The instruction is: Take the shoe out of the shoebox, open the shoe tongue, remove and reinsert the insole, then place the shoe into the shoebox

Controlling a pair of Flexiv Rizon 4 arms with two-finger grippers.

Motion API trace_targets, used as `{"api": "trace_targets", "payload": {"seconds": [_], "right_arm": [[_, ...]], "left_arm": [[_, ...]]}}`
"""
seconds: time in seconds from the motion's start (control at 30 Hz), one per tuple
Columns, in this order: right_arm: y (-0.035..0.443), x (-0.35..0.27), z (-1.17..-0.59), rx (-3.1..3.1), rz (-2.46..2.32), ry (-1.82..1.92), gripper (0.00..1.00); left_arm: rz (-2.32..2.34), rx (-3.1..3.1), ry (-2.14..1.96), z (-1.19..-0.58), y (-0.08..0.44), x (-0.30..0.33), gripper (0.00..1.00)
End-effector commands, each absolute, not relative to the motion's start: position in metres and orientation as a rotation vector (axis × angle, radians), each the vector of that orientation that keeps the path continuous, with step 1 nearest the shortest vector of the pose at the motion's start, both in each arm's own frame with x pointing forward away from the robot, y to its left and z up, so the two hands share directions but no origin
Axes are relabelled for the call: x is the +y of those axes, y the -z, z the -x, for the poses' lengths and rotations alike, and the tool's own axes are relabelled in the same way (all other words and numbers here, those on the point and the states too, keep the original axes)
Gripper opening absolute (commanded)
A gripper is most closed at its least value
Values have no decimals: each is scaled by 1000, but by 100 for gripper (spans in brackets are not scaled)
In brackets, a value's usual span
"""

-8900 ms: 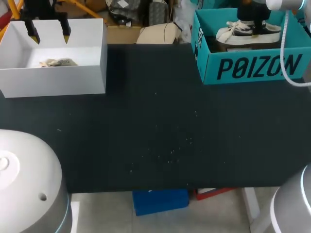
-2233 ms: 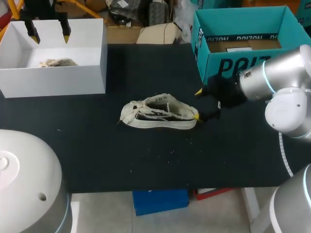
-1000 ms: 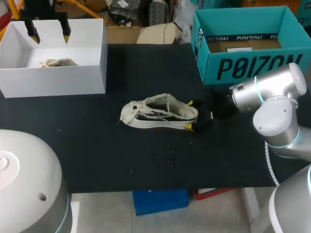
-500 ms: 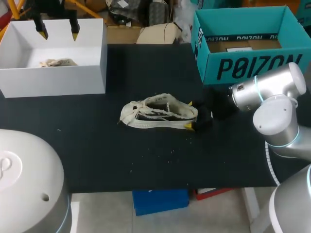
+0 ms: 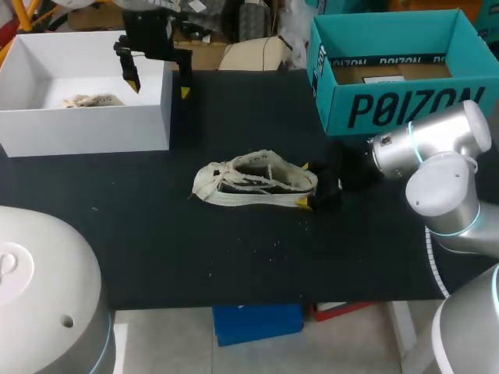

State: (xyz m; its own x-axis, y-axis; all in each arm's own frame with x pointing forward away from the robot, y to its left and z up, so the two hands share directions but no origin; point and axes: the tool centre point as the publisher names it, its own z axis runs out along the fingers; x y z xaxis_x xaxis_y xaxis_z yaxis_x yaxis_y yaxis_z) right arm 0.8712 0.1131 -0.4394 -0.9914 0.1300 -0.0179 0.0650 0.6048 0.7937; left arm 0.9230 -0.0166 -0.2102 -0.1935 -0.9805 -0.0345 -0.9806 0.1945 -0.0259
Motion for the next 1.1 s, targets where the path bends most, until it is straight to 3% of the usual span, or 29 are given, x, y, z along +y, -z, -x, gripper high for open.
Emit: {"api": "trace_targets", "payload": {"seconds": [0.03,0.53,1.1], "right_arm": [[441,114,-873,2749,-169,-1351,0],[441,114,-873,2749,-169,-1351,0],[441,114,-873,2749,-169,-1351,0]], "left_arm": [[1807,2567,-65,-915,223,-48,100],[1941,2339,-193,-913,215,-34,100],[1880,2234,-356,-871,256,-142,100]]}}
